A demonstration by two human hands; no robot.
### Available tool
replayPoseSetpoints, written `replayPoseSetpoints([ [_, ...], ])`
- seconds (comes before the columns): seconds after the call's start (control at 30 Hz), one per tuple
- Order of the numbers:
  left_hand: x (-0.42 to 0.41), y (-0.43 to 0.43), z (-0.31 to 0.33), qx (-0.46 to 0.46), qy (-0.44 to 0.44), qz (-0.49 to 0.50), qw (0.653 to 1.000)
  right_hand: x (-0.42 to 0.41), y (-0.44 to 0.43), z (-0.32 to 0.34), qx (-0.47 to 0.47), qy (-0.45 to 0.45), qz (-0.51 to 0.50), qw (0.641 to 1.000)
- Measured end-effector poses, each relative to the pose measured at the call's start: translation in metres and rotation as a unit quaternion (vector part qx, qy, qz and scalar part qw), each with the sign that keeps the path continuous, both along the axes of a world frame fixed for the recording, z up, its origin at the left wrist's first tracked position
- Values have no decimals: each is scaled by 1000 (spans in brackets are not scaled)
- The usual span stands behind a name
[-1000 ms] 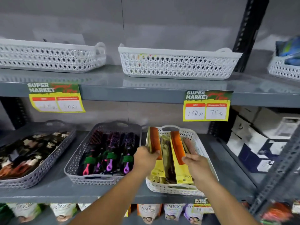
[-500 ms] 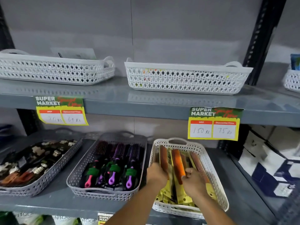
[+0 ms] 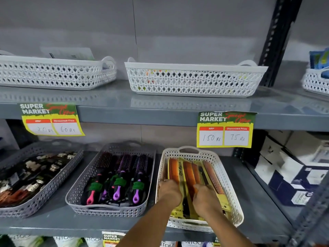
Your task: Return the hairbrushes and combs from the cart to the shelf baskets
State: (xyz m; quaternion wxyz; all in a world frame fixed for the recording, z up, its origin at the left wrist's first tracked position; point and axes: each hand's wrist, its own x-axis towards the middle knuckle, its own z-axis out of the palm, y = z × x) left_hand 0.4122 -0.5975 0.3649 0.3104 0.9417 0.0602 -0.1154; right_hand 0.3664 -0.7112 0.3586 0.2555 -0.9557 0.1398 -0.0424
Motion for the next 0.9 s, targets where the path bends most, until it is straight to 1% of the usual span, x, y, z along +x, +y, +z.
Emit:
replayPoseSetpoints([
  [0.17, 2, 0, 1, 56, -4, -58, 997, 1, 2, -3, -21, 10, 1, 1000],
  [0.3, 1, 0, -4, 86, -9, -80, 993, 1, 3, -4, -27, 9, 2, 1000],
  [0.47, 4, 1, -12, 131, -45, -123, 983, 2, 4, -6, -53, 15, 14, 998],
  [0.63, 5, 2, -10, 153, -48, -147, 976, 0, 7, 2, -89, 25, 23, 995],
  [0.77, 2, 4, -5, 152, -69, -154, 974, -5, 9, 13, -123, 3, 23, 992],
  [0.87, 1, 7, 3, 161, -134, -177, 962, -12, 11, 25, -120, -45, 20, 992],
  [0.9, -5, 7, 12, 150, -137, -179, 963, -18, 10, 33, -118, -51, 14, 992],
])
